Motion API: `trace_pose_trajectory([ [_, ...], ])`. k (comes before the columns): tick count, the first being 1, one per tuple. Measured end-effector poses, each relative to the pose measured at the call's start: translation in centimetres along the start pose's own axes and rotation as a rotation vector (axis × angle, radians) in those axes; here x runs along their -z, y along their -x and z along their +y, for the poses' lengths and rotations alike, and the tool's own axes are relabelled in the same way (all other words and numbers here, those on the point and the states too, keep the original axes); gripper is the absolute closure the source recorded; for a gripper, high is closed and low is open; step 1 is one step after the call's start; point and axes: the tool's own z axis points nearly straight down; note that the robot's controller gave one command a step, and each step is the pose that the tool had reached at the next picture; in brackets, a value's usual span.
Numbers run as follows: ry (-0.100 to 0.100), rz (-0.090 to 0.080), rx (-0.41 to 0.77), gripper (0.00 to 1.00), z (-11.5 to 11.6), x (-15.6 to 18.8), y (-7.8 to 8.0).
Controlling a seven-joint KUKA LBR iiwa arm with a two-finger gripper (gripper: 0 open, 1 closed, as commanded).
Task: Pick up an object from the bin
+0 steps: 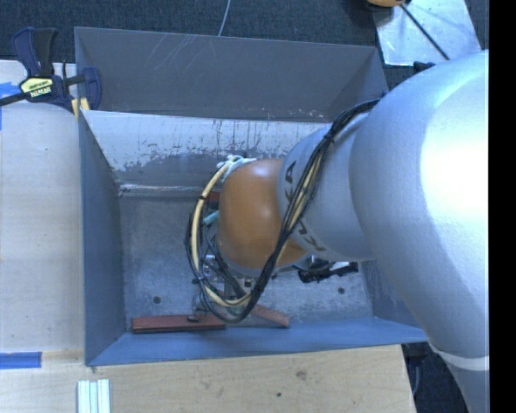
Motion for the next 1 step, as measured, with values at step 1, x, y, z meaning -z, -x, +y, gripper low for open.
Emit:
trace_pose_trajectory([
  [1,-0.003,0.008,0.192,1.0,-0.92,2.79,0.27],
])
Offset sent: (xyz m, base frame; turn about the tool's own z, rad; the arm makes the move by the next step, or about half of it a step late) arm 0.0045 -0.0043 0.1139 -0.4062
